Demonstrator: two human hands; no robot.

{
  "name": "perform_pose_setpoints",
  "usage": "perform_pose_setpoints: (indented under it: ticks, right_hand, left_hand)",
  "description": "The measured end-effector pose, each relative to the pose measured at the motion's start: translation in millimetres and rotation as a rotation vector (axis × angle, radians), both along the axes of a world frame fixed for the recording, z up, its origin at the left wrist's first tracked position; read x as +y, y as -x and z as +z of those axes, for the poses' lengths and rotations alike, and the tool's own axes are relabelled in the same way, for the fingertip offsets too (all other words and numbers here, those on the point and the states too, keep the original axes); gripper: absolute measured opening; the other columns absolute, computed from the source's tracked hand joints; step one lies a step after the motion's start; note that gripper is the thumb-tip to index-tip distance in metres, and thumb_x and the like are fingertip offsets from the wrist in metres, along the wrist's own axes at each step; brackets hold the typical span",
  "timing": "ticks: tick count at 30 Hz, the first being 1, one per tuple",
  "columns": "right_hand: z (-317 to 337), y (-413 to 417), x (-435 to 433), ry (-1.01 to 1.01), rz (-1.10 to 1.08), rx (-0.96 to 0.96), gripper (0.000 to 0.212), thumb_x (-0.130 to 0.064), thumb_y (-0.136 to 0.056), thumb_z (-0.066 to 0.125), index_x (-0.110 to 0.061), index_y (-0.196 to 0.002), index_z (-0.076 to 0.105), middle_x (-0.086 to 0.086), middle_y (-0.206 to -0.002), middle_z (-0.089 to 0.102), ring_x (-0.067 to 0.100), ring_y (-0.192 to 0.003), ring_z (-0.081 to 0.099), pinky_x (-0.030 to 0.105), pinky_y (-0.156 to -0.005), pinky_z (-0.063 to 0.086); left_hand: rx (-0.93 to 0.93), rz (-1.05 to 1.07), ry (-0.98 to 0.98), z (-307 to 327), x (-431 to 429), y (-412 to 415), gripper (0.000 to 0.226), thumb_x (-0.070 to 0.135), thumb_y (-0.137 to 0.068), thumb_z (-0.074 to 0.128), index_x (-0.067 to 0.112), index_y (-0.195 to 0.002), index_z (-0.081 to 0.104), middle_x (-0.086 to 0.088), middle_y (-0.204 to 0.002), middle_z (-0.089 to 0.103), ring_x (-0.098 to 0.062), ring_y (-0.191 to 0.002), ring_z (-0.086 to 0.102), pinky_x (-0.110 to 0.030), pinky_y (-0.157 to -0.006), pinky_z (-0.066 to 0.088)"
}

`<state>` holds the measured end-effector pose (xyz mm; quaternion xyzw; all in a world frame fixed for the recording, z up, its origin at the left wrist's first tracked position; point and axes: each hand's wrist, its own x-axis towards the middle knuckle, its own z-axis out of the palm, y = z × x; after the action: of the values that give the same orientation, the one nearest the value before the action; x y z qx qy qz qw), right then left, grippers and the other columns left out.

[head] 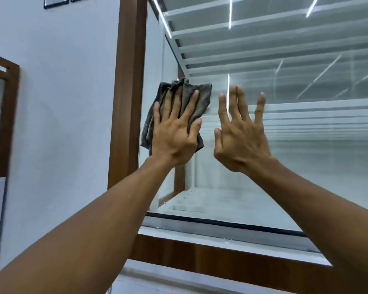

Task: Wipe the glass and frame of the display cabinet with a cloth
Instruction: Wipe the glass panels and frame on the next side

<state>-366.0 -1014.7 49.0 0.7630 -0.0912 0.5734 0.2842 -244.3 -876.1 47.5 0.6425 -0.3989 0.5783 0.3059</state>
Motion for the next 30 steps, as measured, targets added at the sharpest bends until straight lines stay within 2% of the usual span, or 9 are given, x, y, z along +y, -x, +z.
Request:
perform_pose_setpoints:
  ticks: [5, 10, 15, 19, 20, 23, 24, 28, 30]
  right_hand:
    - [-3.5, 0.7, -1.0, 0.009, 0.021, 0.005, 0.075, -0.039, -0.098, 0.022, -0.009, -0.164, 0.005, 0.021, -0.170, -0.007, 0.032, -0.159, -0.010, 0.069, -0.122, -0.006]
    - [-31.8, 0.0, -4.2, 0.081, 0.074, 0.055, 0.075, -0.040, -0.096, 0.026, -0.014, -0.165, 0.010, 0.022, -0.171, -0.005, 0.033, -0.159, -0.007, 0.066, -0.124, -0.005]
    - [-42.3, 11.6, -14.6, 0.140, 0.076, 0.097, 0.073, -0.040, -0.096, 0.033, -0.020, -0.165, 0.015, 0.017, -0.172, -0.001, 0.032, -0.160, -0.005, 0.065, -0.124, -0.005]
    - [-44.1, 36.7, -38.8, 0.074, 0.001, 0.018, 0.070, -0.050, -0.099, 0.025, -0.028, -0.165, 0.013, 0.014, -0.172, -0.003, 0.033, -0.160, -0.004, 0.076, -0.116, -0.008]
    - [-46.5, 42.5, -44.5, 0.066, 0.001, 0.006, 0.071, -0.051, -0.100, 0.025, -0.027, -0.165, 0.012, 0.016, -0.172, -0.002, 0.034, -0.160, -0.003, 0.077, -0.117, -0.005]
    - [-51.4, 49.2, -52.4, 0.070, 0.030, 0.001, 0.071, -0.047, -0.101, 0.029, -0.022, -0.165, 0.013, 0.020, -0.171, 0.001, 0.034, -0.159, -0.001, 0.075, -0.119, -0.001]
    - [-51.7, 49.1, -52.5, 0.070, 0.035, 0.002, 0.071, -0.046, -0.101, 0.030, -0.021, -0.165, 0.013, 0.020, -0.171, 0.001, 0.034, -0.160, -0.001, 0.074, -0.120, -0.001]
    - [-50.9, 50.2, -54.9, 0.077, 0.035, 0.026, 0.071, -0.046, -0.101, 0.028, -0.021, -0.165, 0.012, 0.019, -0.172, 0.001, 0.034, -0.159, -0.002, 0.073, -0.120, -0.002]
    - [-51.3, 56.3, -59.6, 0.089, 0.044, 0.041, 0.070, -0.043, -0.101, 0.029, -0.021, -0.165, 0.013, 0.018, -0.172, 0.001, 0.034, -0.160, -0.002, 0.071, -0.122, -0.002]
  left_hand:
    - [0.078, -0.030, 0.081, -16.9, 18.7, -20.0, 0.066, 0.053, -0.103, 0.022, 0.033, -0.166, 0.016, -0.001, -0.176, 0.005, -0.018, -0.162, -0.006, -0.048, -0.130, -0.011]
    - [0.284, 0.002, 0.280, -53.7, -3.1, 3.7, 0.069, 0.052, -0.104, 0.024, 0.029, -0.168, 0.010, -0.003, -0.176, 0.000, -0.022, -0.162, -0.008, -0.045, -0.130, -0.012]
    - [-0.010, -0.006, -0.018, -65.4, 18.5, -13.4, 0.069, 0.052, -0.104, 0.027, 0.026, -0.167, 0.017, -0.006, -0.176, 0.004, -0.022, -0.162, -0.006, -0.045, -0.129, -0.013]
    - [0.250, 0.035, 0.218, -66.9, -1.5, 0.9, 0.069, 0.055, -0.104, 0.021, 0.030, -0.168, 0.010, -0.005, -0.176, 0.001, -0.026, -0.162, -0.007, -0.053, -0.129, -0.010]
    - [0.232, 0.022, 0.200, -69.3, -12.7, 13.3, 0.068, 0.053, -0.105, 0.021, 0.029, -0.168, 0.009, -0.006, -0.176, 0.000, -0.028, -0.162, -0.008, -0.054, -0.128, -0.012]
    - [-0.093, 0.003, -0.068, -73.0, -26.5, 26.0, 0.066, 0.049, -0.107, 0.029, 0.027, -0.167, 0.016, -0.008, -0.176, 0.005, -0.029, -0.162, -0.004, -0.053, -0.129, -0.009]
    - [-0.116, -0.010, -0.071, -70.1, -26.8, 25.1, 0.065, 0.048, -0.106, 0.030, 0.027, -0.167, 0.018, -0.008, -0.176, 0.007, -0.028, -0.163, -0.002, -0.053, -0.130, -0.007]
    - [0.264, -0.008, 0.255, -72.9, -50.2, 48.9, 0.067, 0.050, -0.107, 0.026, 0.027, -0.168, 0.010, -0.007, -0.176, 0.001, -0.028, -0.162, -0.007, -0.057, -0.128, -0.009]
    - [0.117, 0.005, 0.102, -80.7, -61.8, 61.9, 0.068, 0.049, -0.107, 0.027, 0.025, -0.168, 0.009, -0.008, -0.176, -0.002, -0.029, -0.162, -0.010, -0.058, -0.128, -0.010]
